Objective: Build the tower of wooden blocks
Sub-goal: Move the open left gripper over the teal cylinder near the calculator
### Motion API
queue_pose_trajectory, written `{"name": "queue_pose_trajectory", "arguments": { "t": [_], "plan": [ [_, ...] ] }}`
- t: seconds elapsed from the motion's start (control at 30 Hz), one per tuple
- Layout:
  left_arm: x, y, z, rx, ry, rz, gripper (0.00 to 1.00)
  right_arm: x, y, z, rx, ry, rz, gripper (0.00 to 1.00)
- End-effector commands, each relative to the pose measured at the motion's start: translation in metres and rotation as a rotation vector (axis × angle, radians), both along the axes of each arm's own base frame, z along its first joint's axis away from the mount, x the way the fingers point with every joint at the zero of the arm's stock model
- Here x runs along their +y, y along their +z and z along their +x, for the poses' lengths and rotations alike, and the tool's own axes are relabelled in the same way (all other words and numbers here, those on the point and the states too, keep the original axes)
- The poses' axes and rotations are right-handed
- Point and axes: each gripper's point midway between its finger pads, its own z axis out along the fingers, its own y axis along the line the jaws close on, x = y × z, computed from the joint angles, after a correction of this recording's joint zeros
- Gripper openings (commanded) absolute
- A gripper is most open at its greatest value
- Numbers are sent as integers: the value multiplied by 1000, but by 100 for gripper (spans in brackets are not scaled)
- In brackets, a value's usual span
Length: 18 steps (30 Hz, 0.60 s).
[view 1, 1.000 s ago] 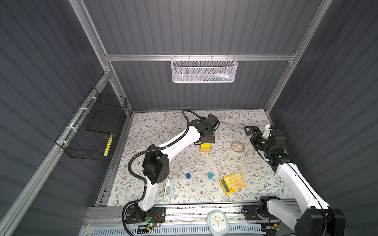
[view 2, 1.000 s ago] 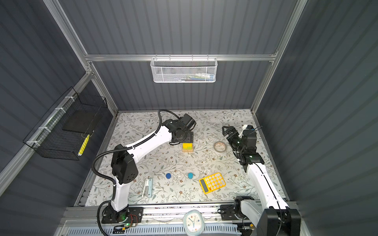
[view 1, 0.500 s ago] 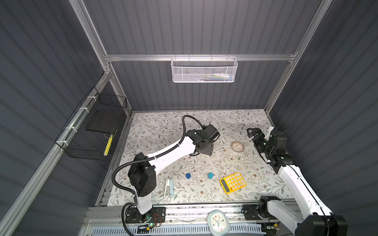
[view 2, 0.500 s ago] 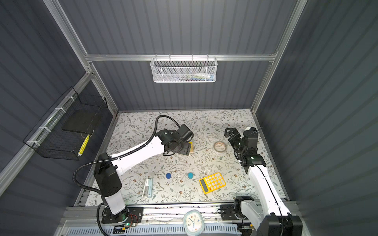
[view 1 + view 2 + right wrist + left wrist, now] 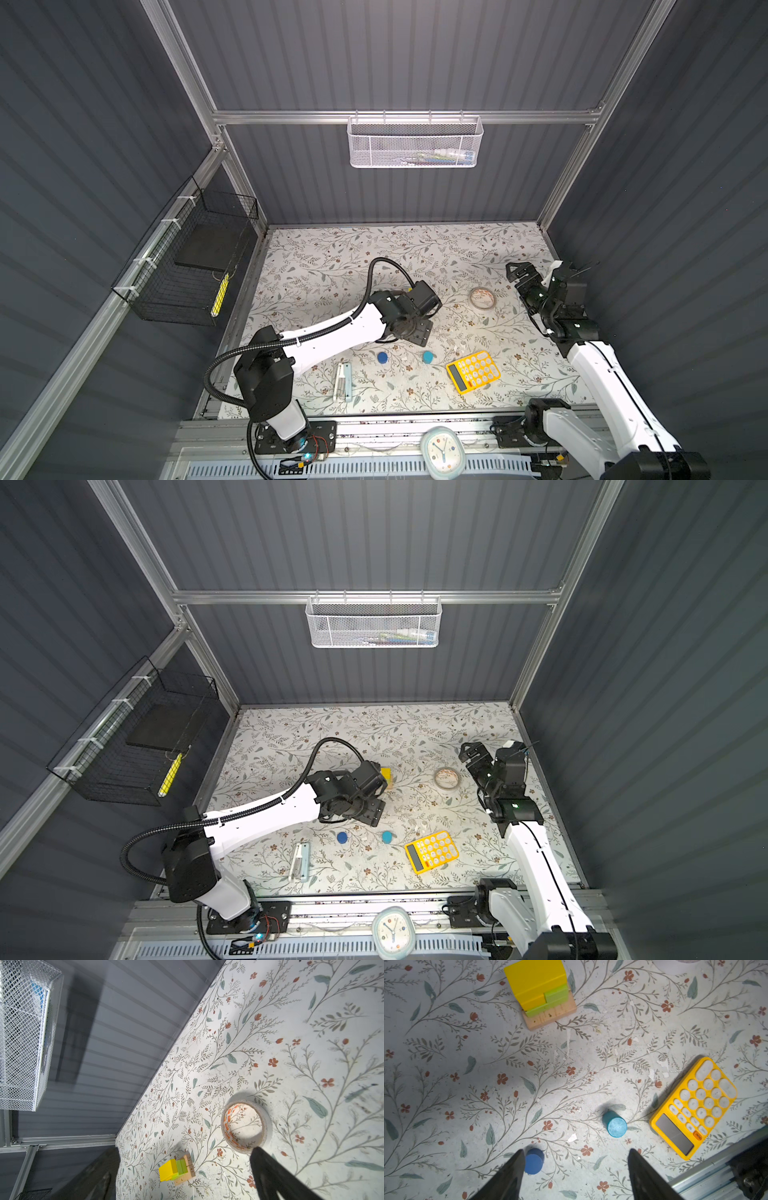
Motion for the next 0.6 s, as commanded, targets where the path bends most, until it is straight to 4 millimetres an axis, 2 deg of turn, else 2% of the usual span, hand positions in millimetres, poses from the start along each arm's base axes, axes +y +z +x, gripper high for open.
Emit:
{"name": "queue_pose_trajectory", "arguments": {
  "t": [0.0,0.27,0.37,0.57],
  "plan": [
    [-13,-6,-13,5,-82,21,78,-6,5,-3,-6,-29,-17,99],
    [-32,-34,-35,54,-137,69,77,-9,3,-6,-11,-48,-8,99],
    [-33,-46,-37,74,-134,90,77,-9,3,-6,-11,-49,-7,99],
    [-49,-66,-41,133,-127,70,76,-8,2,-6,-10,-48,-1,99]
  ]
}}
